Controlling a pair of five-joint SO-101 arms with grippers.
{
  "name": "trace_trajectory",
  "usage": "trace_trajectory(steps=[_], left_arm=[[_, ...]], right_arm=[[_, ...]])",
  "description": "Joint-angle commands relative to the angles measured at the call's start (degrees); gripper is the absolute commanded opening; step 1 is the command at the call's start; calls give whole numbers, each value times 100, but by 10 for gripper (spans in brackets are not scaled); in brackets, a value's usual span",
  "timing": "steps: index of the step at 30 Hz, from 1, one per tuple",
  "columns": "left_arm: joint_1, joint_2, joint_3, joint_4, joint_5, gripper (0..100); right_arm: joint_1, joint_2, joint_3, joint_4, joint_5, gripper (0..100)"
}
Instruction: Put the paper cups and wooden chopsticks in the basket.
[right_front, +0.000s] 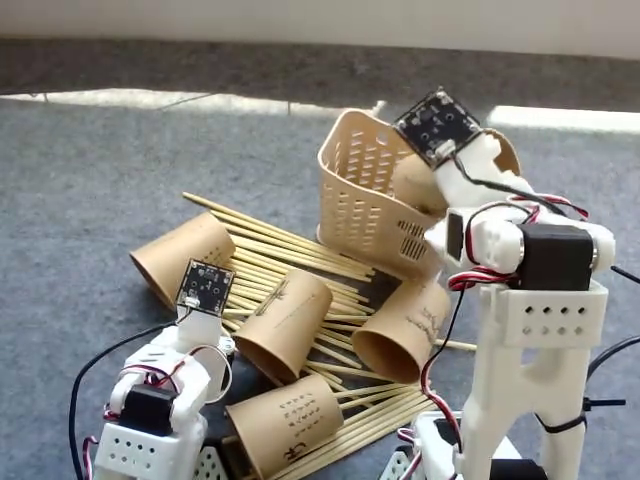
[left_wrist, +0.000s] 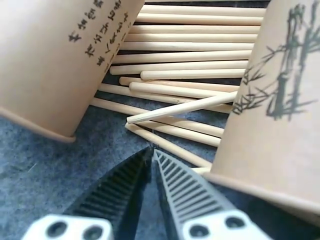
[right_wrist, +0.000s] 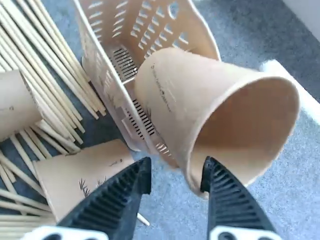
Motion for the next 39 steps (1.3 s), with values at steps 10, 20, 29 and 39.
trace_trajectory(steps=[10, 20, 29, 39], left_arm=[[92, -40, 110, -79, -44, 14], [92, -40, 110, -79, -44, 14], [84, -40, 110, -79, -44, 14], [84, -40, 110, -79, -44, 14]], right_arm=[[-813, -145, 22, -1033, -1371, 173], [-1262, -127, 374, -1798, -1635, 173], [-1165, -189, 1218, -2273, -1758, 135], [-374, -198, 1200, -2176, -1327, 5]])
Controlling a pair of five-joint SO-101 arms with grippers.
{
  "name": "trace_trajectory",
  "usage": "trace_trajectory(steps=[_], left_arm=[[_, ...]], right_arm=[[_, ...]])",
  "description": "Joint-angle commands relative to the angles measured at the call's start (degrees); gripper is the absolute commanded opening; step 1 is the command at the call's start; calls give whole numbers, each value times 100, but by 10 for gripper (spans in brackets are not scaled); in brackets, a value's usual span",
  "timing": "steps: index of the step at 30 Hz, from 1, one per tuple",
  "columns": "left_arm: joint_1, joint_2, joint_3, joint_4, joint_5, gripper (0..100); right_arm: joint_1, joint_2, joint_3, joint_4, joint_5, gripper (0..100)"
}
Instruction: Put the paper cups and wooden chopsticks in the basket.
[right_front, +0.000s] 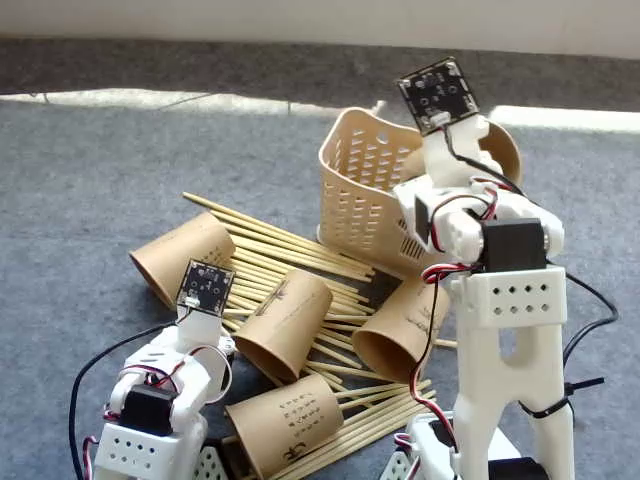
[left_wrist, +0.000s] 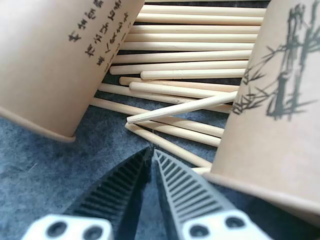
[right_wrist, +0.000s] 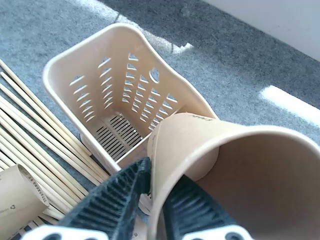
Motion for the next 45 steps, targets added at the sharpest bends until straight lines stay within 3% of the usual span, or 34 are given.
trace_trajectory(steps=[1, 9, 16, 32, 39, 45], left_arm=[[84, -40, 110, -79, -44, 14], [84, -40, 110, -79, -44, 14], [84, -40, 110, -79, -44, 14], [84, -40, 110, -79, -44, 14], [84, -40, 110, -79, -44, 14], [92, -40, 110, -79, -44, 14]], right_arm=[[110, -207, -40, 48, 378, 5], [84, -145, -989, 1077, 571, 13], [-92, -145, -1156, 1068, 527, 175], [-110, -462, -1147, 1332, 527, 170], [-233, -927, -409, 1596, 519, 2], [-268, -1719, 901, 1385, 519, 5]])
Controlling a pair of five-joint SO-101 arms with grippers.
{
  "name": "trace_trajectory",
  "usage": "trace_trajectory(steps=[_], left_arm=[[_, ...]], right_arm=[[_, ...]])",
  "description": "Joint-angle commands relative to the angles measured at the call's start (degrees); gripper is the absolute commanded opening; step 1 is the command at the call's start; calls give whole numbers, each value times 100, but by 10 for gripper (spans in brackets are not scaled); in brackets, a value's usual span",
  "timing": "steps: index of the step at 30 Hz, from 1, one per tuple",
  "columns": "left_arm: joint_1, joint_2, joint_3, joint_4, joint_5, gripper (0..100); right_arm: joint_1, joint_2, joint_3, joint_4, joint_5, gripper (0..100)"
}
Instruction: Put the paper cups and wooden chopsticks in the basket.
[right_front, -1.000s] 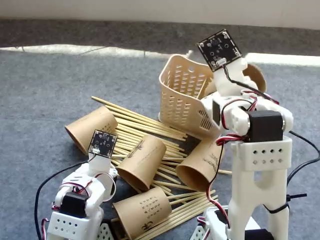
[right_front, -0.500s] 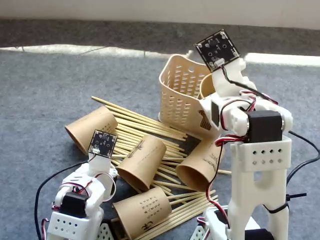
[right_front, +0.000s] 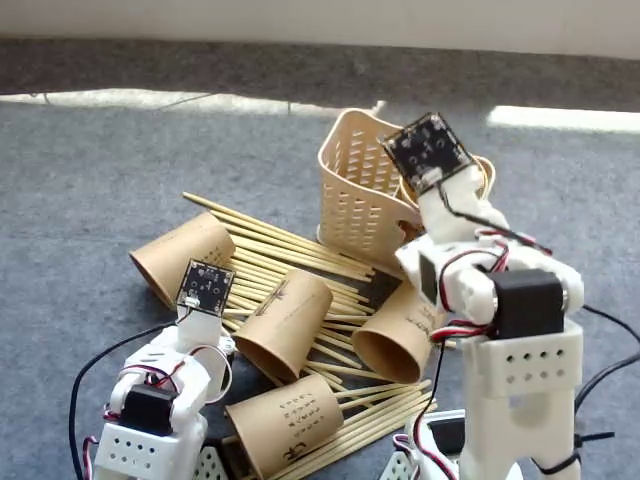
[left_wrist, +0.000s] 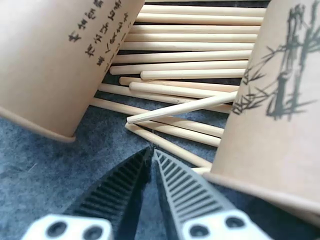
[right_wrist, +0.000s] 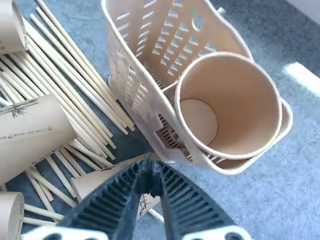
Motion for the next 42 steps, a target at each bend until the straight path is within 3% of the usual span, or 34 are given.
trace_trajectory(steps=[1, 17, 27, 37, 42], left_arm=[[92, -40, 110, -79, -44, 14], [92, -40, 110, -79, -44, 14], [-4, -57, -268, -88, -62, 17], [-1534, -57, -1174, 185, -97, 18], [-1534, -57, -1516, 167, -1802, 118]], right_arm=[[-48, -611, 690, -295, 26, 5], [-31, -2738, 4514, -2123, 26, 5], [-22, -3556, 5833, -3081, -1046, 5], [224, -5218, 6747, -3407, -1714, 5], [356, -6158, 7204, -3407, -1829, 5]])
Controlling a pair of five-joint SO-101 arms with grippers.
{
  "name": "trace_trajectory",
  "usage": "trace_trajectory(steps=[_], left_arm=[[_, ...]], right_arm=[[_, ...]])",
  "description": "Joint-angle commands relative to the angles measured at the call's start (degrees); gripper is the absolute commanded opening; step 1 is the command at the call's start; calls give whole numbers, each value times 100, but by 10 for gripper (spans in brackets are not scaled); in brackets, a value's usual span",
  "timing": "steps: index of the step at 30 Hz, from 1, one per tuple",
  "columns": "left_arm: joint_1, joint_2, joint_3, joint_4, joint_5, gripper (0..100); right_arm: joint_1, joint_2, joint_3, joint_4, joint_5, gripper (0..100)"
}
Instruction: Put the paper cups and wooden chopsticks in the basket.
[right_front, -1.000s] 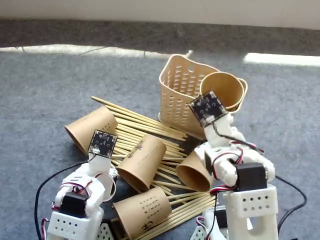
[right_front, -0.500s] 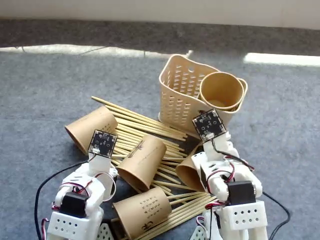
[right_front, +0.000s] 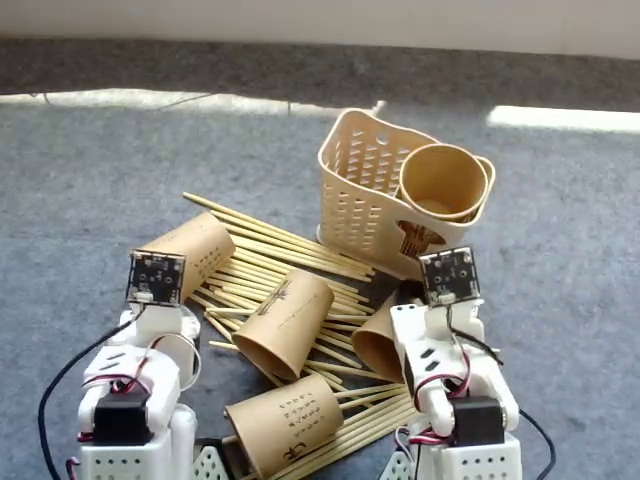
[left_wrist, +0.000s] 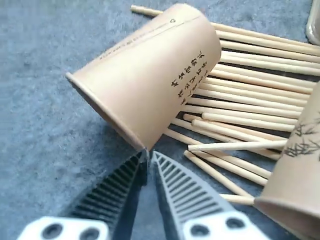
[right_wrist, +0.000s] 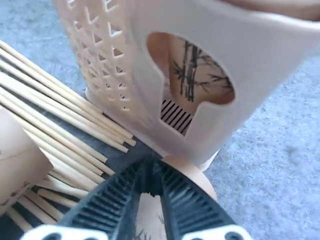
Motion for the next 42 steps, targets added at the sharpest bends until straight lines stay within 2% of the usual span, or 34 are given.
trace_trajectory(steps=[1, 5, 9, 13, 17, 25, 28, 30, 34, 37, 42], left_arm=[[-66, -4, -444, -9, -1055, 143], [-66, 22, -743, 9, -1196, 169], [-57, 31, -1121, 26, -1820, 171], [-57, 40, -1508, 97, -2435, 172], [75, 119, -1982, 492, -2602, 172], [1112, 2229, -3257, 1380, -2611, 175], [1508, 2967, -3512, 1582, -2620, 236], [1666, 3327, -3503, 1574, -2629, 263], [1947, 3749, -3477, 1600, -3015, 247], [2000, 3829, -3292, 1530, -3015, 245], [2000, 3829, -2273, 281, -2989, 245]], right_arm=[[75, -462, 136, -189, -70, 5], [75, -338, 171, -198, -70, 5], [92, -338, 163, -198, -229, 9], [549, -338, 154, -198, -633, 9], [1024, -338, 154, -198, -844, 9], [1314, -338, 198, -585, -949, 9], [1314, -338, 198, -629, -949, 9], [1314, -338, 198, -629, -932, 9], [1314, -338, 207, -629, -932, 9], [1314, -338, 207, -629, -923, 9], [1314, -338, 215, -629, -923, 9]])
